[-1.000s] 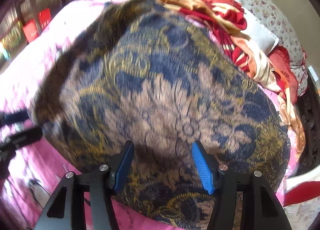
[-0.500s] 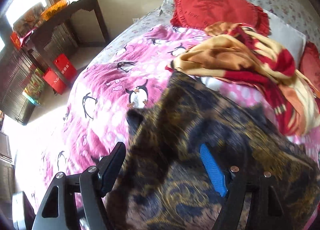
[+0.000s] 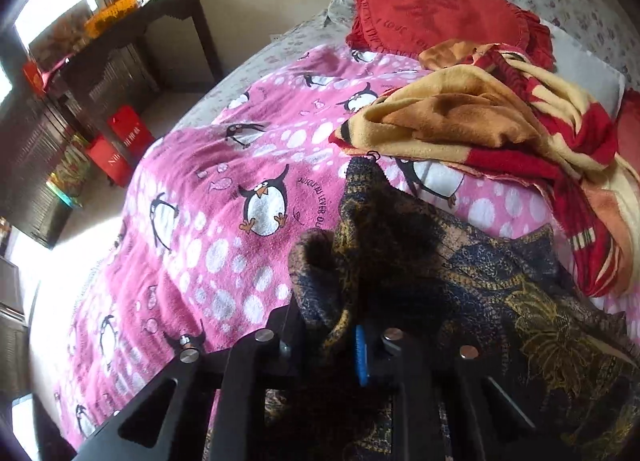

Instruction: Fold small clothes

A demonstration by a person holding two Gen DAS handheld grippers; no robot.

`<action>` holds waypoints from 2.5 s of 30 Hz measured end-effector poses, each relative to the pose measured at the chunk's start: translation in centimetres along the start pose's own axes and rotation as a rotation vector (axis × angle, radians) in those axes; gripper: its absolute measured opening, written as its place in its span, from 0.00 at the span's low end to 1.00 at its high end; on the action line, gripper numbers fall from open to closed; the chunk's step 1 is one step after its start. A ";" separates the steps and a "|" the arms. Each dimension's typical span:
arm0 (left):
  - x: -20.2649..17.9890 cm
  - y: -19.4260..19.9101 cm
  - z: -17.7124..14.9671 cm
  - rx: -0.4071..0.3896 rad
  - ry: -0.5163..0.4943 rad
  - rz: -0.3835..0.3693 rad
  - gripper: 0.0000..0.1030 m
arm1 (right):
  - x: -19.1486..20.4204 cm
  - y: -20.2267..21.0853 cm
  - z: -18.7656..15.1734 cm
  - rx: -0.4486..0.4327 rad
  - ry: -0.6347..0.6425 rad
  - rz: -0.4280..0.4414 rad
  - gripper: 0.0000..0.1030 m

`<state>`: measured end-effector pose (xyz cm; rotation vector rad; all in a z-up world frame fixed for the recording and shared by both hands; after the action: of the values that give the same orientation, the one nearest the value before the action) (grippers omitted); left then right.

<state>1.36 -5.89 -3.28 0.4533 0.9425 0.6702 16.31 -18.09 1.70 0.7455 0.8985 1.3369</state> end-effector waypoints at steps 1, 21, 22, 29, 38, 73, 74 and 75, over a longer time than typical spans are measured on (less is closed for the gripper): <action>-0.3 -0.2 0.0 0.008 -0.011 -0.008 0.80 | -0.5 0.7 0.0 -0.010 -0.018 0.041 0.15; -19.0 -0.6 -0.1 0.119 -0.336 -0.250 0.16 | -16.1 12.9 -4.6 -0.184 -0.176 0.027 0.12; -20.3 -0.9 -0.3 0.126 -0.352 -0.254 0.16 | -17.3 13.4 -5.2 -0.187 -0.188 0.017 0.12; -27.3 -5.4 -2.4 0.208 -0.468 -0.268 0.16 | -25.3 15.0 -9.5 -0.188 -0.270 -0.039 0.12; -31.9 -11.3 -6.8 0.314 -0.532 -0.253 0.16 | -33.0 12.2 -15.8 -0.128 -0.393 -0.096 0.12; -22.7 -7.3 -6.1 0.266 -0.476 0.015 0.36 | -29.4 15.9 -25.6 -0.163 -0.421 -0.092 0.51; -22.4 -7.4 -6.3 0.265 -0.473 0.018 0.36 | -29.1 15.0 -26.0 -0.129 -0.432 -0.080 0.51; -22.2 -7.6 -6.5 0.265 -0.476 0.028 0.36 | -28.9 14.3 -26.2 -0.112 -0.434 -0.076 0.51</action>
<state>-10.90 -26.37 1.64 0.8214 0.5721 0.4329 -13.78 -46.52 4.88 0.8624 0.4968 1.0908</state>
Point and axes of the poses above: each gripper's, at about its wrist camera, not at the fingertips, and y roughly against the way its jaws point, x to its left, z to its top, the point moved 8 cm from there along -y, roughly the way its jaws point, and after that the axes turned 15 degrees about -z, right-handed, at the moved point
